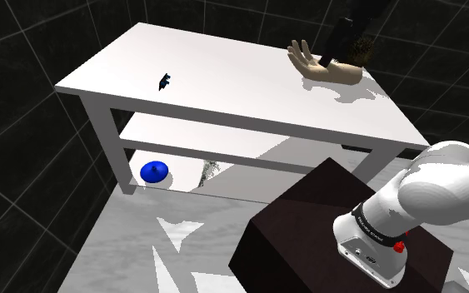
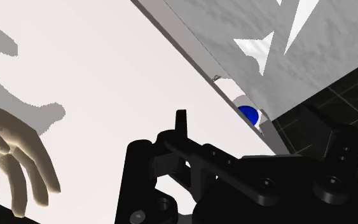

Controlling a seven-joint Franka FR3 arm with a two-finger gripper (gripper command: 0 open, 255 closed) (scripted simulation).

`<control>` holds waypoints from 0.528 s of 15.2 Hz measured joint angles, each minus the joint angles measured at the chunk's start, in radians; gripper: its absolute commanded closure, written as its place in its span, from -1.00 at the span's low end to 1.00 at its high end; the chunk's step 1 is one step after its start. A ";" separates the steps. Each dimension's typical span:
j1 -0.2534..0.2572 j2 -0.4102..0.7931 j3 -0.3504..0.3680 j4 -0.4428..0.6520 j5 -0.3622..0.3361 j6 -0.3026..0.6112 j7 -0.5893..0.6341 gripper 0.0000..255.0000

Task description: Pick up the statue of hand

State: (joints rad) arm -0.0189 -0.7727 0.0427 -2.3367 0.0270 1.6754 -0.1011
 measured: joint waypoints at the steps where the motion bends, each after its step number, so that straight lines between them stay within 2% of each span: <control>1: 0.000 0.000 0.000 0.000 0.000 0.000 0.000 -1.00; 4: -0.002 0.002 -0.057 -0.009 -0.022 0.014 -0.082 -1.00; 8: -0.005 0.038 -0.168 -0.014 -0.061 0.057 -0.243 -1.00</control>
State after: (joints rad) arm -0.0239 -0.7348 -0.1258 -2.3506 -0.0345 1.7326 -0.3446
